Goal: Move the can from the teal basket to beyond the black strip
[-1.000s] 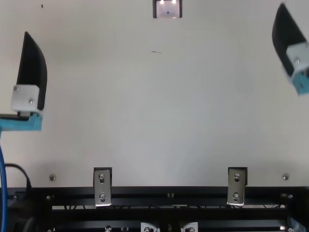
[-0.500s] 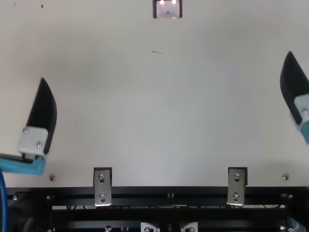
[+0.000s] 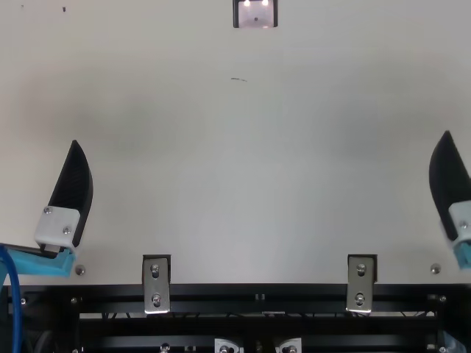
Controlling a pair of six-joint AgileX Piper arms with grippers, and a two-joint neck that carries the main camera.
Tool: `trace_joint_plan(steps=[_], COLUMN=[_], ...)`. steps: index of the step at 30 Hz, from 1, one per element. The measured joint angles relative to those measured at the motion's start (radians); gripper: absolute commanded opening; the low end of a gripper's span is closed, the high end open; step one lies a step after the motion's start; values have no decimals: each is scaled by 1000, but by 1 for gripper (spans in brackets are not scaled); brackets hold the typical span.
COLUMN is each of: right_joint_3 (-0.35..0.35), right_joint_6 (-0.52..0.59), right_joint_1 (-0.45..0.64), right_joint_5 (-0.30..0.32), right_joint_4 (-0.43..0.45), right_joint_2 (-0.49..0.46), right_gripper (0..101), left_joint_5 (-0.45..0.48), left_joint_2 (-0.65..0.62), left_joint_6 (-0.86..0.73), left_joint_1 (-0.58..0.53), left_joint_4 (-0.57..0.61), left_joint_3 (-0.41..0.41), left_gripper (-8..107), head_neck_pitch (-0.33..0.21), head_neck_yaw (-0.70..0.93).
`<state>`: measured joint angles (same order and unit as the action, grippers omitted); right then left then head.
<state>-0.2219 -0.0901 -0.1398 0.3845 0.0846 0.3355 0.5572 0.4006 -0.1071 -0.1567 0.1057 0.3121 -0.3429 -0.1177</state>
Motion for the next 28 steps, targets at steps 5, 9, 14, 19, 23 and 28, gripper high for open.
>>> trace_joint_plan(steps=[5,9,14,19,23,28], right_joint_3=[84,100,100,100,100,100], right_joint_6=[63,71,71,71,71,71], right_joint_1=[51,61,61,61,61,61], right_joint_5=[-10,-10,-11,-11,-11,-11], right_joint_4=[-85,-100,-100,-100,-100,-100], right_joint_2=[-119,-157,-157,-157,-157,-157], right_gripper=[101,101,101,101,101,101], left_joint_5=[0,0,0,0,0,0], left_joint_2=[0,0,0,0,0,0], left_joint_6=[0,0,0,0,0,0], left_joint_1=[0,0,0,0,0,0], left_joint_4=[0,0,0,0,0,0], left_joint_3=[0,0,0,0,0,0], left_gripper=[90,90,90,90,90,90], head_neck_pitch=[0,0,0,0,0,0], head_neck_yaw=[0,0,0,0,0,0])
